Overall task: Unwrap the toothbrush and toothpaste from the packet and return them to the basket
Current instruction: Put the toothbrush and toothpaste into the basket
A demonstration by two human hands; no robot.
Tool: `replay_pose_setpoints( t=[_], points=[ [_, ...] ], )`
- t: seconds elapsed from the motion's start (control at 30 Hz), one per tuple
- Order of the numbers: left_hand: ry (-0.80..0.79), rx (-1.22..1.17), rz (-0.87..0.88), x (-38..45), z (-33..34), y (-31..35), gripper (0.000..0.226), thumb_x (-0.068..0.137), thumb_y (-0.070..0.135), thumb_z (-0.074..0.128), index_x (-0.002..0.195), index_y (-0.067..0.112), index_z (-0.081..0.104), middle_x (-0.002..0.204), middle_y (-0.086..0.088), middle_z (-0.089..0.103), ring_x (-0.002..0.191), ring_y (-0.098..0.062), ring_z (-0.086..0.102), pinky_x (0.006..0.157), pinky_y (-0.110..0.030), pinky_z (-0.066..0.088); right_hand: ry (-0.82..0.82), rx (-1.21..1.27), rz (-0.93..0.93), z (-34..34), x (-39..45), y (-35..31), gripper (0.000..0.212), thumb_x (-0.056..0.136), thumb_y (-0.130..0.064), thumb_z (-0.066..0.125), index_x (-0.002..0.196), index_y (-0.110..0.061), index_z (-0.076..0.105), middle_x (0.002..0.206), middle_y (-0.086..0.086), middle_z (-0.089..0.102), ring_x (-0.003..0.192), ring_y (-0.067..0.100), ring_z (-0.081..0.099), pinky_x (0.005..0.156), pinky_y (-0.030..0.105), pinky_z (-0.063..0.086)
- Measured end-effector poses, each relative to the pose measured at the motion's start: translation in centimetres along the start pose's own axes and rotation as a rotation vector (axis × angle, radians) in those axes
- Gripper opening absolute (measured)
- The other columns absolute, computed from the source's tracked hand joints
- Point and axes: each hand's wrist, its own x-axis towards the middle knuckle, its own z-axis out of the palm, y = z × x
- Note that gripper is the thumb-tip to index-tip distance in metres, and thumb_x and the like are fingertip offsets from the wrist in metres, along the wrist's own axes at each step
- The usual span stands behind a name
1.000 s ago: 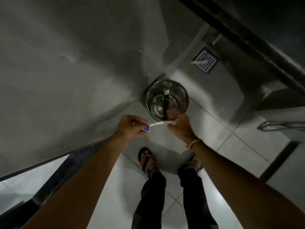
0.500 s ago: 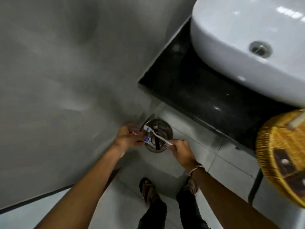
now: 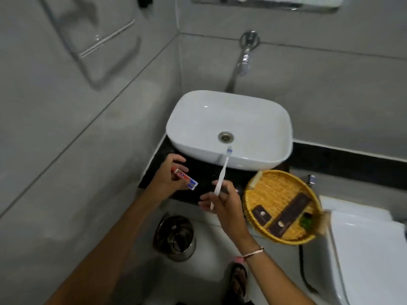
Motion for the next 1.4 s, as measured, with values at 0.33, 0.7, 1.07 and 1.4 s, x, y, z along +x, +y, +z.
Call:
replay_pose_setpoints(
  t=[0.33, 0.7, 1.07, 1.4],
  points=[
    [-0.469, 0.411, 0.328, 7.2, 14.0, 6.9, 0.034, 0.087, -0.007, 0.042, 0.100, 0.025, 0.043, 0.087, 0.003, 0.062, 0.071, 0.001, 0.057, 0.063, -0.007, 0.045, 0.541, -0.046, -0.073, -10.7, 1.3, -4.6, 0.027, 0.108, -0.018, 0.042, 0.099, -0.010, 0.066, 0.094, 0.022, 0.070, 0.084, 0.026, 0.067, 0.081, 0.045, 0.059],
    [-0.529, 0.621, 0.295, 9.5, 23.7, 6.8, 0.044, 0.073, 0.001, 0.080, 0.102, 0.018, 0.051, 0.088, 0.002, 0.061, 0.080, -0.011, 0.061, 0.064, -0.026, 0.055, 0.495, -0.612, 0.315, -21.2, 3.9, -2.5, 0.020, 0.096, -0.010, 0.061, 0.108, 0.004, 0.068, 0.107, 0.023, 0.074, 0.100, 0.038, 0.071, 0.092, 0.052, 0.059],
    [-0.469, 0.882, 0.271, 11.3, 29.6, 5.2, 0.018, 0.096, 0.015, 0.056, 0.113, 0.016, 0.051, 0.107, -0.003, 0.069, 0.099, -0.017, 0.066, 0.087, -0.027, 0.053, 0.416, -0.672, 0.461, -23.3, 6.7, -1.1, 0.031, 0.100, -0.022, 0.059, 0.100, 0.006, 0.071, 0.095, 0.020, 0.077, 0.086, 0.033, 0.075, 0.080, 0.038, 0.064],
    [-0.329, 0.760, 0.268, 11.0, 29.7, 3.2, 0.009, 0.091, 0.010, 0.061, 0.089, 0.008, 0.069, 0.086, -0.006, 0.074, 0.079, -0.020, 0.069, 0.072, -0.035, 0.059, 0.419, -0.793, 0.495, -23.7, 7.0, -1.2, 0.026, 0.099, -0.026, 0.058, 0.104, -0.002, 0.066, 0.095, 0.013, 0.067, 0.074, 0.018, 0.060, 0.057, 0.018, 0.049]
  ],
)
